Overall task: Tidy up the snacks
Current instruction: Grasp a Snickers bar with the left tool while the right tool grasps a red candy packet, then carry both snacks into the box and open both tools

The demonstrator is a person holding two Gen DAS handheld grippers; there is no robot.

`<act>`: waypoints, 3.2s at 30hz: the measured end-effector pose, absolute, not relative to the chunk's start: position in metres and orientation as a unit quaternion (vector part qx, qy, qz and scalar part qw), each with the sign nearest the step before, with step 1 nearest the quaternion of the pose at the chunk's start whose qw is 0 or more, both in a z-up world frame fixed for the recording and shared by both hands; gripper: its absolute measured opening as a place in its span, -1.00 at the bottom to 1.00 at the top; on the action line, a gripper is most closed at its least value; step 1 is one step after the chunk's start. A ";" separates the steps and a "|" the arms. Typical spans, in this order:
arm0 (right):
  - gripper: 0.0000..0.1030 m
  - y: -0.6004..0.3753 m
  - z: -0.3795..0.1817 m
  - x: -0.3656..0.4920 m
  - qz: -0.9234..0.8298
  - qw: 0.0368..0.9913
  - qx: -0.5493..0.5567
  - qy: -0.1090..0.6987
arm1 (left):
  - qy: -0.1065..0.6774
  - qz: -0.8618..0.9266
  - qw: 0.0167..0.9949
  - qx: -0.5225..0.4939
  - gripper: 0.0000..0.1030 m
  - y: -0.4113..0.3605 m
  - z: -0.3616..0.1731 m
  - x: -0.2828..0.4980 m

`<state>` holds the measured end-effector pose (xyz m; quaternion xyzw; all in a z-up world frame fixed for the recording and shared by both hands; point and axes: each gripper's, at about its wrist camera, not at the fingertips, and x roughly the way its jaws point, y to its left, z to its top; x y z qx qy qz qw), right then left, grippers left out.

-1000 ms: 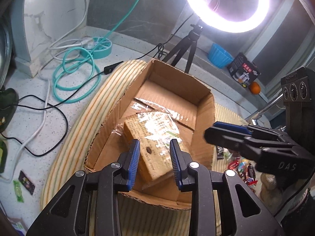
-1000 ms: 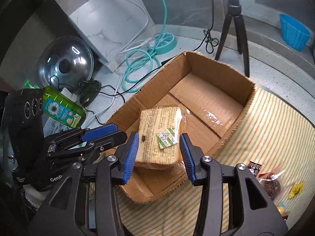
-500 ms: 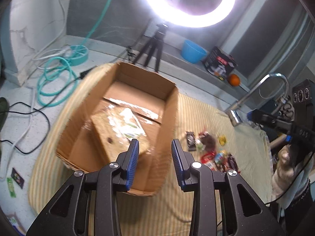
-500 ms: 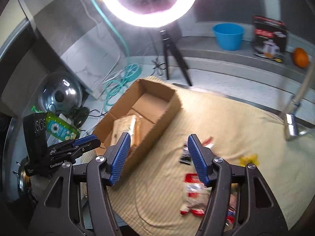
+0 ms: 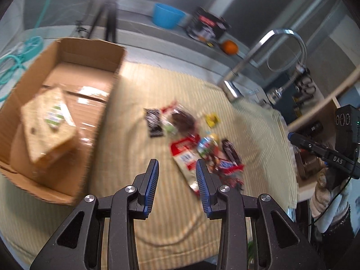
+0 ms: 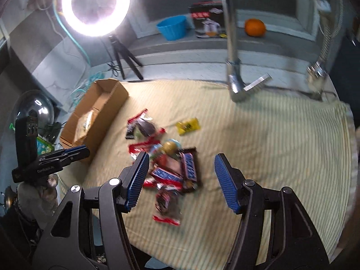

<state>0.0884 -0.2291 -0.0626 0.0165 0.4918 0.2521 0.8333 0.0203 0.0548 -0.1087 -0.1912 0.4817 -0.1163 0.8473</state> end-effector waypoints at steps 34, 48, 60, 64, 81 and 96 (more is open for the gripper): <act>-0.43 -0.174 -0.174 0.038 0.243 0.788 -0.041 0.564 | 0.528 -0.325 0.779 0.094 -0.37 -0.086 -0.144 0.086; -0.46 -0.232 -0.172 0.039 0.215 0.787 -0.011 0.579 | 0.529 -0.351 0.732 0.248 -0.37 -0.127 -0.157 0.080; -0.47 -0.249 -0.170 0.043 0.206 0.789 0.030 0.578 | 0.521 -0.349 0.735 0.258 -0.37 -0.147 -0.171 0.077; -0.50 -0.256 -0.169 0.040 0.206 0.789 0.047 0.577 | 0.536 -0.341 0.756 0.157 -0.48 -0.127 -0.166 0.079; -0.24 -0.241 -0.175 0.055 0.213 0.782 0.028 0.586 | 0.528 -0.302 0.781 0.142 -0.48 -0.137 -0.179 0.078; -0.43 -0.228 -0.148 0.050 0.242 0.789 0.025 0.564 | 0.498 -0.269 0.825 0.010 -0.48 -0.069 -0.135 0.044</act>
